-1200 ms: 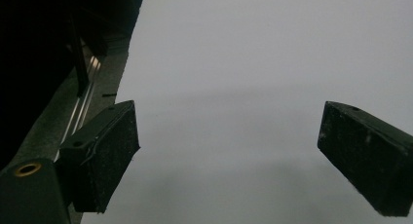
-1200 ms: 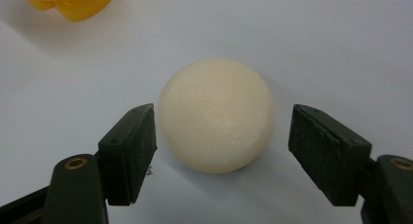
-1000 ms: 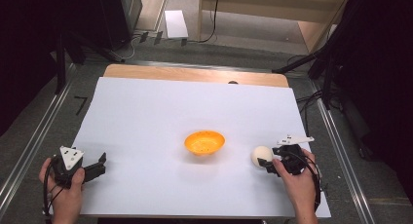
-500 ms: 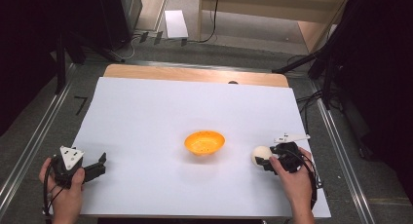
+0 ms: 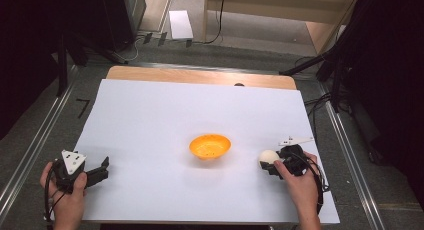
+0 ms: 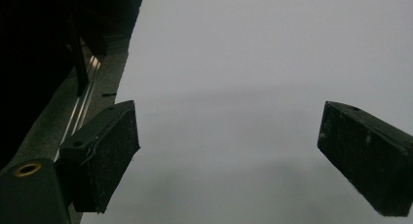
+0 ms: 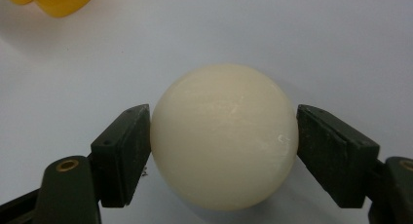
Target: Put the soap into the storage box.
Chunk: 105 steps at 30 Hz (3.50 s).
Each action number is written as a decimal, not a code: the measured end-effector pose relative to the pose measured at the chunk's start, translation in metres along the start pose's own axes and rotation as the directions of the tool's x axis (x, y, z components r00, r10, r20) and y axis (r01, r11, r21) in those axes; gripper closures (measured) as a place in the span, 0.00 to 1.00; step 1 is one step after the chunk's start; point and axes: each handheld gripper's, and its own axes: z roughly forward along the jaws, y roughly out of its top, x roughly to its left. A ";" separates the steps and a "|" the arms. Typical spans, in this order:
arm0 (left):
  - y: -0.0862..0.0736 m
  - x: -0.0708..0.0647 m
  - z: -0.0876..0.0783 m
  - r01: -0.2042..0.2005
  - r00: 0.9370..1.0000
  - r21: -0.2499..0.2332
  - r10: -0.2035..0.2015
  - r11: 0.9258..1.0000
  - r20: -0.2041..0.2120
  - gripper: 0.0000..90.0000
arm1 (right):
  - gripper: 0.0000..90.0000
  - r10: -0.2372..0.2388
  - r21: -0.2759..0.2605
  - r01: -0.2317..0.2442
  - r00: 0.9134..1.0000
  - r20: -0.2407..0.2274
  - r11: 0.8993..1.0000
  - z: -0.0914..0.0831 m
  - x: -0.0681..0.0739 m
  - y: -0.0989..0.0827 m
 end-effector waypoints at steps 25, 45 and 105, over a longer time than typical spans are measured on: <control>0.000 0.000 0.000 0.000 1.000 0.000 0.000 1.000 -0.001 0.10 | 0.26 -0.043 -0.009 0.043 0.999 0.008 0.999 0.001 0.002 0.001; 0.000 0.000 0.000 0.000 1.000 0.002 0.000 1.000 0.001 0.10 | 0.26 -0.004 -0.016 0.004 1.000 -0.012 1.000 0.002 0.001 0.000; 0.000 0.001 -0.001 0.005 1.000 -0.002 -0.005 1.000 0.005 0.10 | 0.26 -0.076 -0.052 0.073 0.995 -0.064 0.996 -0.011 0.020 0.043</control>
